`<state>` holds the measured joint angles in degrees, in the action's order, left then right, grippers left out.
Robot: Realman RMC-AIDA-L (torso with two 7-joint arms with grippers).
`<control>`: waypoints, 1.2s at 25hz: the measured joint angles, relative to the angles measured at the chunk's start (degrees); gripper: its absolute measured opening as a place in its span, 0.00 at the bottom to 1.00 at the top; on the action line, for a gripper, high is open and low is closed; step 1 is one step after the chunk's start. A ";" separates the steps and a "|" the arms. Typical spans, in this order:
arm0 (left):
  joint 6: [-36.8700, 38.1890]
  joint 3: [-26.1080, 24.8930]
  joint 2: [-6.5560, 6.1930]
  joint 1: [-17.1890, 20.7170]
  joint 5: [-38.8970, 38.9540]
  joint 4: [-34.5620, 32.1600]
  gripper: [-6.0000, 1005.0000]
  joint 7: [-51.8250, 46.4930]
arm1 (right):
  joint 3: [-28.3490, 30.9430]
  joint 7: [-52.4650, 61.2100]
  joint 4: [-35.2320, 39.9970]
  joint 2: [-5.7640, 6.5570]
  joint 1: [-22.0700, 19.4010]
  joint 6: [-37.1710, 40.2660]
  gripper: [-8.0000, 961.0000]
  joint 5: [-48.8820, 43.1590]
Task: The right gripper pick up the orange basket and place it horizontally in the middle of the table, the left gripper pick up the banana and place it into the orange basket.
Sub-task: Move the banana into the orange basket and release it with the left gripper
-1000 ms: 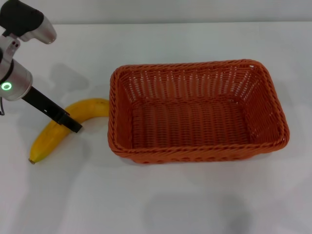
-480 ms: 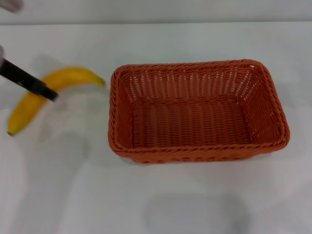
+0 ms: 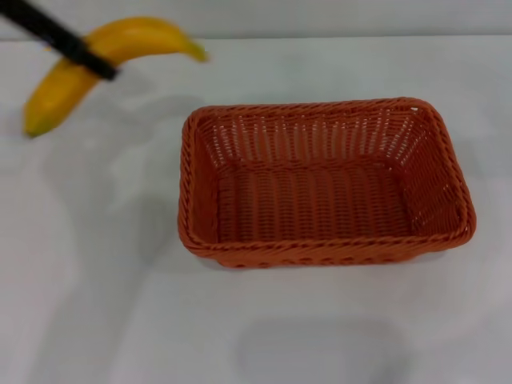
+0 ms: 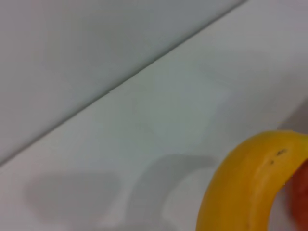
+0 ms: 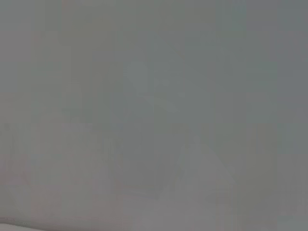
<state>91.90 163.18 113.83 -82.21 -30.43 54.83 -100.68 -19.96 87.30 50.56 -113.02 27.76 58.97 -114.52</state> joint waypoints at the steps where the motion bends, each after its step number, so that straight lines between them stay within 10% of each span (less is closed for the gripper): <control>1: 0.49 0.01 0.14 -1.54 -0.20 -1.65 0.53 0.15 | -0.09 -0.05 -0.01 0.09 0.16 0.00 0.85 0.02; 11: -4.67 0.02 5.23 -12.59 -2.01 -18.35 0.57 -4.28 | -3.19 -0.22 0.33 0.69 0.48 -0.05 0.85 0.79; 20: -12.58 -0.10 5.43 -14.29 -2.79 -33.49 0.61 -12.24 | -3.75 -2.19 -0.11 1.11 -0.06 0.26 0.85 3.40; 30: -13.50 -0.15 5.34 -14.08 -3.47 -35.74 0.66 -15.16 | -3.76 -2.42 -0.10 2.05 -1.80 0.60 0.86 5.13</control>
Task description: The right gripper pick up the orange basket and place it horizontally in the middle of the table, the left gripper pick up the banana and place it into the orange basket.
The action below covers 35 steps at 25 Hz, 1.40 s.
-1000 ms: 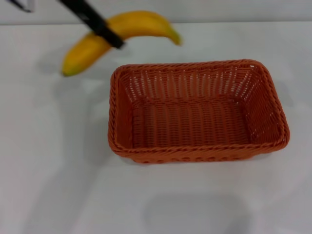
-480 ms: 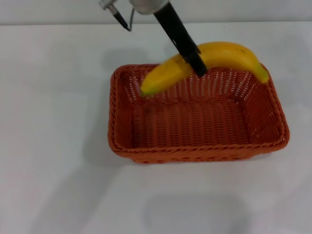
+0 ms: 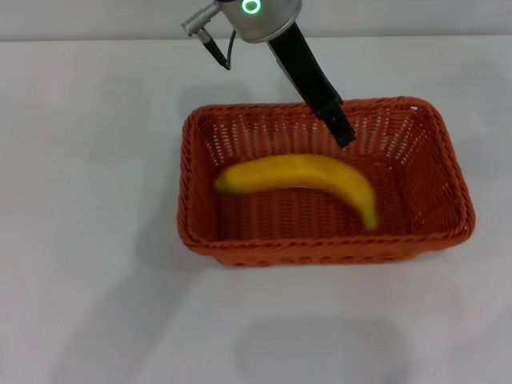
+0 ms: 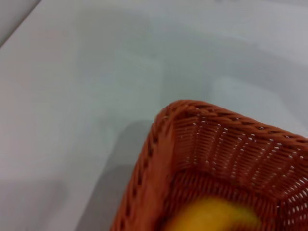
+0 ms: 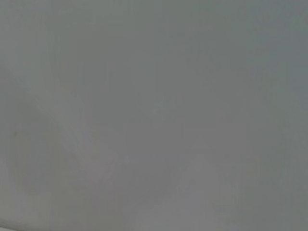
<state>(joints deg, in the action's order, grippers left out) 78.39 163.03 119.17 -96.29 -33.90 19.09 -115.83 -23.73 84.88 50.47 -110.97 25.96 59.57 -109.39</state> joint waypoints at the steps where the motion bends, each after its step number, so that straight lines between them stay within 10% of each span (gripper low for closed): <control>1: 0.05 0.00 -0.03 -0.03 0.01 0.12 0.66 -0.01 | 0.00 -0.09 -0.01 0.08 -0.09 0.01 0.86 0.10; 9: 0.50 0.00 -0.24 2.50 8.39 8.87 0.88 5.85 | -0.09 -3.49 -0.53 -0.21 -1.20 0.29 0.86 5.53; 15: 4.66 0.00 -0.68 11.11 33.83 20.14 0.88 18.40 | -0.09 -9.55 -4.34 -0.24 -1.02 1.34 0.85 11.03; 25: 16.89 0.04 -0.06 37.56 73.67 28.97 0.88 28.70 | 0.52 -17.32 -12.26 0.17 -0.76 6.81 0.85 20.25; 35: 16.85 -0.06 0.13 67.11 99.39 9.53 0.88 53.93 | 0.78 -29.91 -18.46 -1.25 -5.05 13.28 0.85 34.85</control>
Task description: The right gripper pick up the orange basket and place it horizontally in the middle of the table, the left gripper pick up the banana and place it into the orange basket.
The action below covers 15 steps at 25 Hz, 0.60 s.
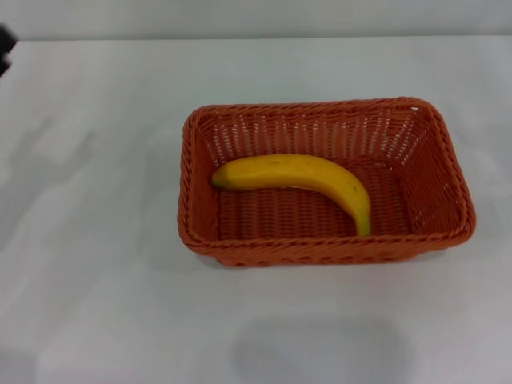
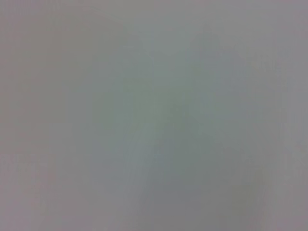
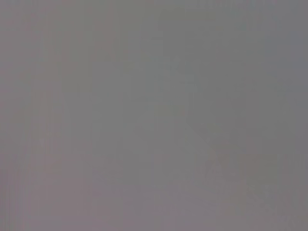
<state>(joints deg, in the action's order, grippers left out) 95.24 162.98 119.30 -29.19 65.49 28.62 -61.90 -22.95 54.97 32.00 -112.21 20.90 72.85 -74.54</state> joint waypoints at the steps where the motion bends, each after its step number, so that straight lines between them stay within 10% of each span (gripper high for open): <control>1: -0.25 0.00 0.02 2.05 1.28 -2.03 0.88 2.97 | 0.01 -1.43 -0.03 -0.86 -0.57 0.09 0.85 1.21; 4: -0.53 -0.08 0.02 7.17 5.97 -6.84 0.88 8.89 | -0.15 -6.10 -2.01 -2.53 -2.12 1.30 0.85 6.37; 15: 2.52 -0.12 0.11 19.14 15.39 -11.66 0.88 17.12 | 0.86 -22.51 -18.16 -2.59 -3.83 10.44 0.85 16.85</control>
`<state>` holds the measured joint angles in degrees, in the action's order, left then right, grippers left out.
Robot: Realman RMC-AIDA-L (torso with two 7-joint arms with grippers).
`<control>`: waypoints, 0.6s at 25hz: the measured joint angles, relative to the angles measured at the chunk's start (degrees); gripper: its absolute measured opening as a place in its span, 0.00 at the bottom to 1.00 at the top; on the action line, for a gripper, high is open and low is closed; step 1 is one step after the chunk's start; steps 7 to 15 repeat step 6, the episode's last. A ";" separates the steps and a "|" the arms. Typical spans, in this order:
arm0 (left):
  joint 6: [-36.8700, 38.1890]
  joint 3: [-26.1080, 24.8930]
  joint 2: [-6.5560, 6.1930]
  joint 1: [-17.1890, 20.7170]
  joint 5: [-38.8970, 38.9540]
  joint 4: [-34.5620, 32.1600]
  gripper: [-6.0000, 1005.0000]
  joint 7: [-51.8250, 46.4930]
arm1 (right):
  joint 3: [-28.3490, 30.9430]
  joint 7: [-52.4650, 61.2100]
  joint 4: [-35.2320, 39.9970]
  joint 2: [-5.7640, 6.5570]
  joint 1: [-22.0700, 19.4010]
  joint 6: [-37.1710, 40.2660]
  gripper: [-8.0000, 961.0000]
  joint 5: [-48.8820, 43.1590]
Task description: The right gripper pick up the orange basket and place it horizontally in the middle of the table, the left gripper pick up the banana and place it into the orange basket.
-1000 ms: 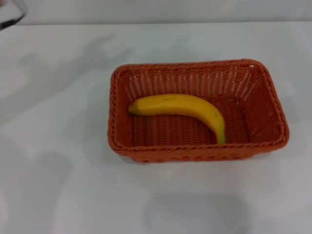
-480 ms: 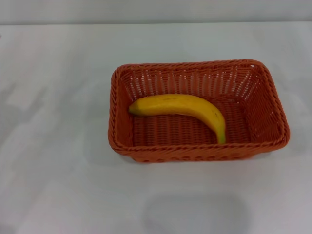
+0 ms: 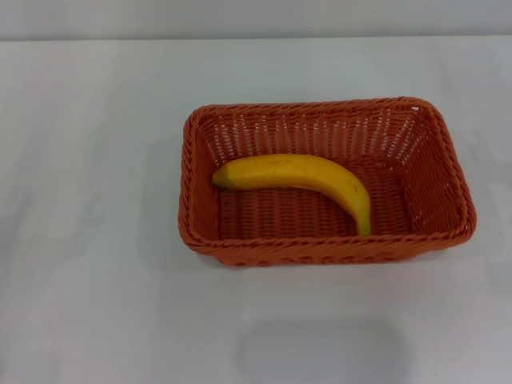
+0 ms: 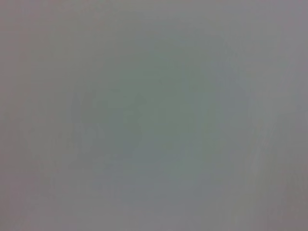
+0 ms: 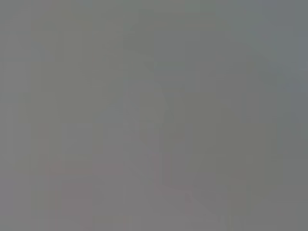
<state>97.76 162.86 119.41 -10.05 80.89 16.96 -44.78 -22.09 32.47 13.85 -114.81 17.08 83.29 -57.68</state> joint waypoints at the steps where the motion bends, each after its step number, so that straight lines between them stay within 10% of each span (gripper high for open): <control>1: 0.06 0.00 0.00 0.35 0.45 -0.81 0.88 1.22 | 0.03 -1.04 -0.70 0.00 -0.08 0.64 0.85 0.38; 15: 2.04 -0.03 0.04 2.15 3.66 -5.74 0.88 8.18 | 0.03 -1.50 -0.84 -0.01 0.21 1.38 0.85 1.22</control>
